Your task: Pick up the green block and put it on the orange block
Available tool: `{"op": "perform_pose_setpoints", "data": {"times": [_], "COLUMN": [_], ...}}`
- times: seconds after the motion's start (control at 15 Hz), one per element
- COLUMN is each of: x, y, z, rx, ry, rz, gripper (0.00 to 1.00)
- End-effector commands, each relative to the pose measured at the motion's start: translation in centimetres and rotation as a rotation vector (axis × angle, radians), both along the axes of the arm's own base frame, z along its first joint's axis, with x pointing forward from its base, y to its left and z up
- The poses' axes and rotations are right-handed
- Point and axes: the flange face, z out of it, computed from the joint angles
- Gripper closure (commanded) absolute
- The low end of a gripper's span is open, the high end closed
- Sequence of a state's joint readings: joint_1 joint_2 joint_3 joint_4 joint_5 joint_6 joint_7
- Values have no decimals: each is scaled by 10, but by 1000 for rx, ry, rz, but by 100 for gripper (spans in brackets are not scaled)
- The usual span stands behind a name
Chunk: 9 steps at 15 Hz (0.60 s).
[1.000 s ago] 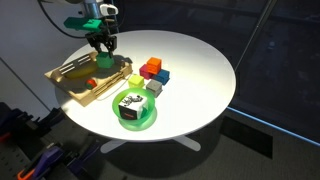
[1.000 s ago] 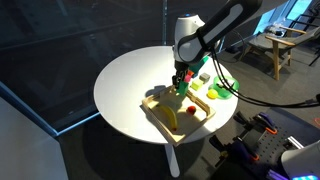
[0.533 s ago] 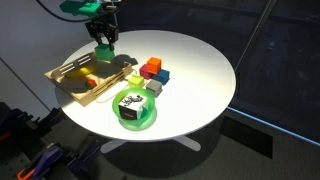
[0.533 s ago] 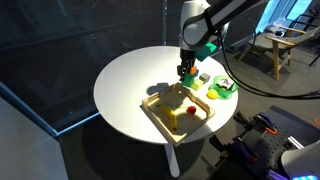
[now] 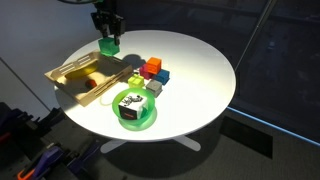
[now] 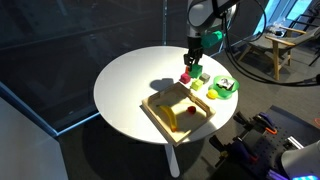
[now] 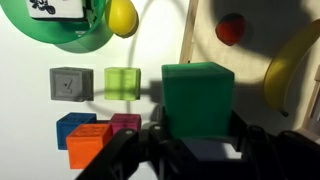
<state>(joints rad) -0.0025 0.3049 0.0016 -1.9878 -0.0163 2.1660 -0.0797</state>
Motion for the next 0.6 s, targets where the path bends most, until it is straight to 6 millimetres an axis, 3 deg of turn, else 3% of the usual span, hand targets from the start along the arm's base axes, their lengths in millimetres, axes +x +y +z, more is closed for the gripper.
{"op": "perform_pose_setpoints", "data": {"times": [0.0,0.53], "x": [12,39], "y": [-18,-68], "z": [17,28], "rx": [6,30], "ry": [4,-51], "rz": [-81,-247], "gripper": [68,68]}}
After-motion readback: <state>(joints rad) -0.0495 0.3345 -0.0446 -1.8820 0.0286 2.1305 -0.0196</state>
